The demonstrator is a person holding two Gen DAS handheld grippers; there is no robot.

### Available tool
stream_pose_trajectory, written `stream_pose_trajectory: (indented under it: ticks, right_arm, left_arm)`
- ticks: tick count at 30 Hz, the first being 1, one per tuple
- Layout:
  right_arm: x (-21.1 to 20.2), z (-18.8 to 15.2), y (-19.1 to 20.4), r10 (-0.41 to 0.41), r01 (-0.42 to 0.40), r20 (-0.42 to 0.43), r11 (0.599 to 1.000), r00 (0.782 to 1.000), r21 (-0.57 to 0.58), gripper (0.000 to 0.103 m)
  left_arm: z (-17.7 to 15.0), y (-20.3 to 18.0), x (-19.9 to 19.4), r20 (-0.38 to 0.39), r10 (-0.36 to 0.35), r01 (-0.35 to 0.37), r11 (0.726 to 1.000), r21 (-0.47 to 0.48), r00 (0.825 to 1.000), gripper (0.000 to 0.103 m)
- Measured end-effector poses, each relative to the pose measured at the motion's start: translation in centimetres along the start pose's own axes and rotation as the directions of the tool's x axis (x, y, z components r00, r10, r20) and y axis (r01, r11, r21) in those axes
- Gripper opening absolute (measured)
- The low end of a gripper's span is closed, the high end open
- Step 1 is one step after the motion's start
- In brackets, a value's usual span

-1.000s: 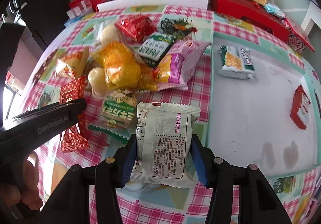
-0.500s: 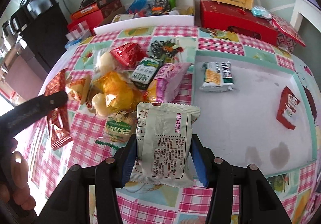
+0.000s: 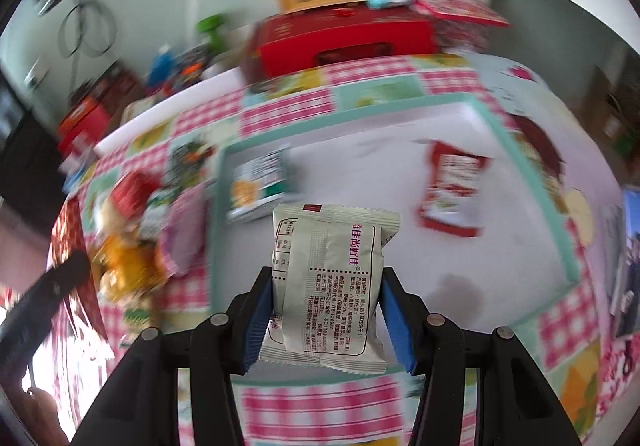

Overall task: Organize snacks
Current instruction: 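Carry both held packets into the tray and open both tools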

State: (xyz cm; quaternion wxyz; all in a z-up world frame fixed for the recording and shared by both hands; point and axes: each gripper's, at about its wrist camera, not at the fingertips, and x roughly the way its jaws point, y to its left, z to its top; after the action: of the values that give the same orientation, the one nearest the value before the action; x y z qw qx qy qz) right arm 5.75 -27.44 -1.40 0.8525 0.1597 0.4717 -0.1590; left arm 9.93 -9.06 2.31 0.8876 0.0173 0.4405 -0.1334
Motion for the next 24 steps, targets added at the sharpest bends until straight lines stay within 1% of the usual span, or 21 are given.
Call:
stream_pose_trajectory:
  ticks: [2, 4, 8, 10, 12, 13, 17, 21, 24]
  right_arm:
    - [-0.2, 0.4, -2.1, -0.027, 0.027, 0.010, 0.998, 1.000, 0.052, 0.055]
    - [-0.4, 0.7, -4.0, -0.053, 0.051, 0.016, 0.994, 0.998, 0.099, 0.055]
    - [-0.5, 1.1, -7.1, -0.138, 0.132, 0.020, 0.976, 0.990, 0.172, 0.055]
    - [-0.4, 1.2, -8.5, -0.167, 0.161, 0.017, 0.966, 0.986, 0.202, 0.055]
    - [-0.2, 1.3, -9.4, -0.187, 0.179, 0.013, 0.958, 0.982, 0.225, 0.055]
    - [0.0, 1.4, -9.8, -0.198, 0.190, 0.008, 0.952, 0.980, 0.238, 0.055]
    - [1.3, 1.8, -10.7, -0.207, 0.201, -0.007, 0.944, 0.978, 0.262, 0.055]
    - [2.3, 2.3, -11.0, -0.208, 0.205, -0.016, 0.941, 0.978, 0.267, 0.055]
    - [3.0, 2.5, -11.2, -0.203, 0.202, -0.027, 0.940, 0.979, 0.273, 0.055]
  left_arm:
    - [-0.2, -1.4, 0.5, -0.005, -0.005, 0.006, 0.999, 0.040, 1.000, 0.048]
    - [-0.5, -2.6, 1.0, -0.017, -0.026, 0.027, 0.997, 0.073, 1.000, 0.048]
    - [-0.7, -4.5, 2.0, -0.031, -0.045, 0.048, 0.992, 0.114, 0.999, 0.048]
    - [-0.6, -5.5, 2.6, -0.045, -0.066, 0.072, 0.989, 0.127, 0.997, 0.048]
    - [-0.5, -6.3, 3.4, -0.077, -0.108, 0.117, 0.985, 0.125, 0.991, 0.048]
    - [-0.5, -6.8, 3.6, -0.084, -0.117, 0.127, 0.984, 0.126, 0.990, 0.048]
    - [-0.4, -8.5, 4.9, -0.110, -0.122, 0.138, 0.979, 0.148, 0.986, 0.048]
    - [0.2, -9.3, 5.9, -0.132, -0.146, 0.163, 0.978, 0.130, 0.980, 0.048]
    - [0.5, -9.9, 6.5, -0.125, -0.130, 0.147, 0.979, 0.141, 0.984, 0.048]
